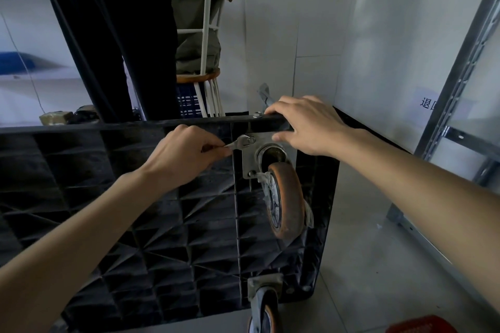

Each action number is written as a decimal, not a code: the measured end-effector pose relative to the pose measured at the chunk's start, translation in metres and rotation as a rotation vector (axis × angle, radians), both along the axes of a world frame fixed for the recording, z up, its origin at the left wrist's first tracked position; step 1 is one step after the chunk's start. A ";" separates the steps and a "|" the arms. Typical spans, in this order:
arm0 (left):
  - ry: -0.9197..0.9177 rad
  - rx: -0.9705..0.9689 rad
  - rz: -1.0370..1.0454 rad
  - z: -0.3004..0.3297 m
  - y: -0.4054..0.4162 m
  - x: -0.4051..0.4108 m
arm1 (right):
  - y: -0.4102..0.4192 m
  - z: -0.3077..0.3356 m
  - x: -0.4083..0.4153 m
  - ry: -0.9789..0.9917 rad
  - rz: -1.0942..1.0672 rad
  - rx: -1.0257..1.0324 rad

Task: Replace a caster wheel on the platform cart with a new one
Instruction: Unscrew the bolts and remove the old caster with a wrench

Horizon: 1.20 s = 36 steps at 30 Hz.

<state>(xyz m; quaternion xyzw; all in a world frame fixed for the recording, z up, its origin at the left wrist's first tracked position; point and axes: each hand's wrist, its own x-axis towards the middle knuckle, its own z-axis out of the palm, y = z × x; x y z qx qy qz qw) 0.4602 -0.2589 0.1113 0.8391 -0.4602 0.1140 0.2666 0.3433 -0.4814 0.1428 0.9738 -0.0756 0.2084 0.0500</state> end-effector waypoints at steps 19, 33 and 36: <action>-0.365 0.172 0.026 0.028 -0.011 -0.002 | -0.003 -0.002 0.005 0.005 0.006 0.012; 0.310 -0.268 0.027 -0.072 -0.023 -0.026 | 0.003 0.001 -0.001 0.002 -0.009 0.029; 0.148 -0.235 0.059 -0.062 -0.011 -0.019 | 0.003 0.000 -0.001 -0.004 -0.005 0.035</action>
